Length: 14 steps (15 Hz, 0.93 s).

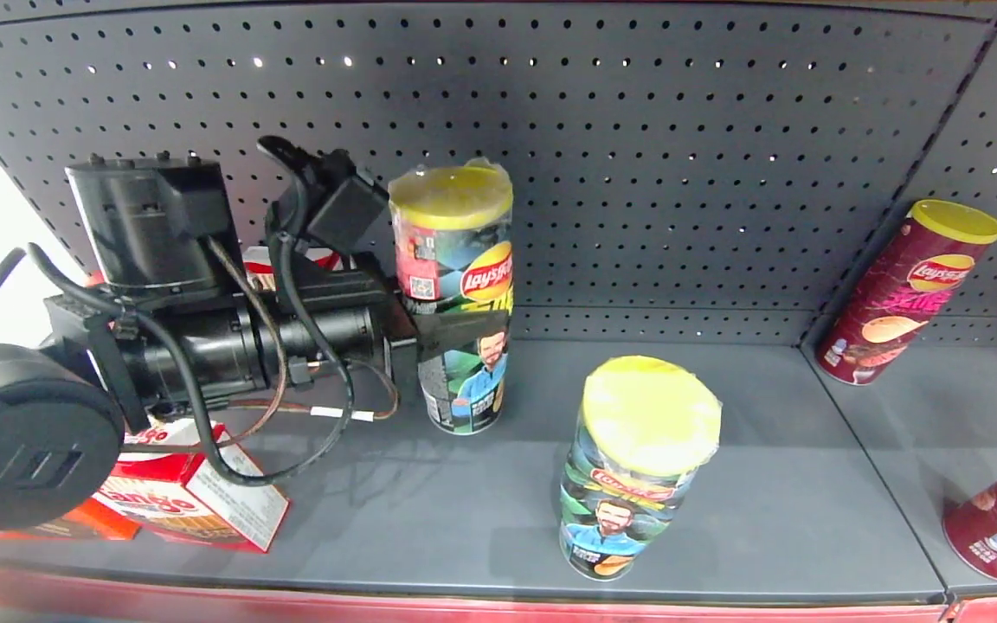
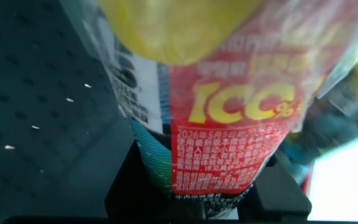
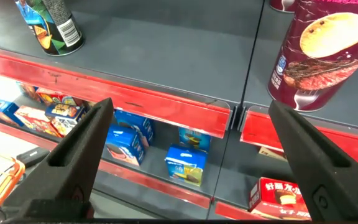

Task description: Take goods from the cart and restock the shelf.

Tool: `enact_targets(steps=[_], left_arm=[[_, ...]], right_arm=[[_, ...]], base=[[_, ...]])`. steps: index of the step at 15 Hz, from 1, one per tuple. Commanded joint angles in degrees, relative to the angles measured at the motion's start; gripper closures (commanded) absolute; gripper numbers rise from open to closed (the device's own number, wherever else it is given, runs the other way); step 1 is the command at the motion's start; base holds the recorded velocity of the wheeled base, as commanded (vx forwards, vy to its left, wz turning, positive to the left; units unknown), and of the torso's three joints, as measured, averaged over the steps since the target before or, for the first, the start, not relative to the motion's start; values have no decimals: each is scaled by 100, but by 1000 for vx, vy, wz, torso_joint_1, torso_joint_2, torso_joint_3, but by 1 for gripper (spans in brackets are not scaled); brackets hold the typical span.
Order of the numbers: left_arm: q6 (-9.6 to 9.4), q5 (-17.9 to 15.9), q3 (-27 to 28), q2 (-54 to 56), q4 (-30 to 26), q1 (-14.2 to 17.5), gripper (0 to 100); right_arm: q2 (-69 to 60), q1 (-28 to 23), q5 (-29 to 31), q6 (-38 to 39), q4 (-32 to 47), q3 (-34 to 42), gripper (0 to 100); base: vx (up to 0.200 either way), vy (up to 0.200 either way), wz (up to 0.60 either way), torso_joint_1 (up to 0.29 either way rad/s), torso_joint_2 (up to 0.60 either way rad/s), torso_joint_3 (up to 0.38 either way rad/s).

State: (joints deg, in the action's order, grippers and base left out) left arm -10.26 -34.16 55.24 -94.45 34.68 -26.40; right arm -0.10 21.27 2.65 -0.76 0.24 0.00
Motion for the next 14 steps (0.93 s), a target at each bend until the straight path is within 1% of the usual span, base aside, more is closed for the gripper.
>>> enact_targets(steps=[1,2,5,7,8,9,10,11,13,14], left_arm=[[24,-30,541,-214,-172,4,100],[7,-30,629,-337,-207,39,100],[86,-47,638,-530,-155,-40,100],[77,-91,717,-609,-199,-40,100],[68,-188,857,-829,-216,-5,100],[60,-355,998,-996,-216,-5,100],[60,-592,1174,-1146,-216,21,100],[51,-715,1297,-1251,-207,39,100],[51,-1005,1763,-1603,-216,65,100],[60,-1181,1868,-1682,-216,65,100]], right_arm=[[10,0,-1,-4,2,0,0],[10,0,-1,-4,2,0,0],[10,8,-1,-4,2,0,0],[10,0,-1,-4,2,0,0],[10,0,-1,-4,2,0,0],[10,0,-1,-4,2,0,0],[10,0,-1,-4,2,0,0],[10,0,-1,-4,2,0,0],[10,0,-1,-4,2,0,0],[10,8,-1,-4,2,0,0]], base=[[0,0,0,0,0,0],[0,0,0,0,0,0],[0,0,0,0,0,0],[0,0,0,0,0,0],[0,0,0,0,0,0],[0,0,0,0,0,0],[0,0,0,0,0,0],[0,0,0,0,0,0],[0,0,0,0,0,0],[0,0,0,0,0,0]])
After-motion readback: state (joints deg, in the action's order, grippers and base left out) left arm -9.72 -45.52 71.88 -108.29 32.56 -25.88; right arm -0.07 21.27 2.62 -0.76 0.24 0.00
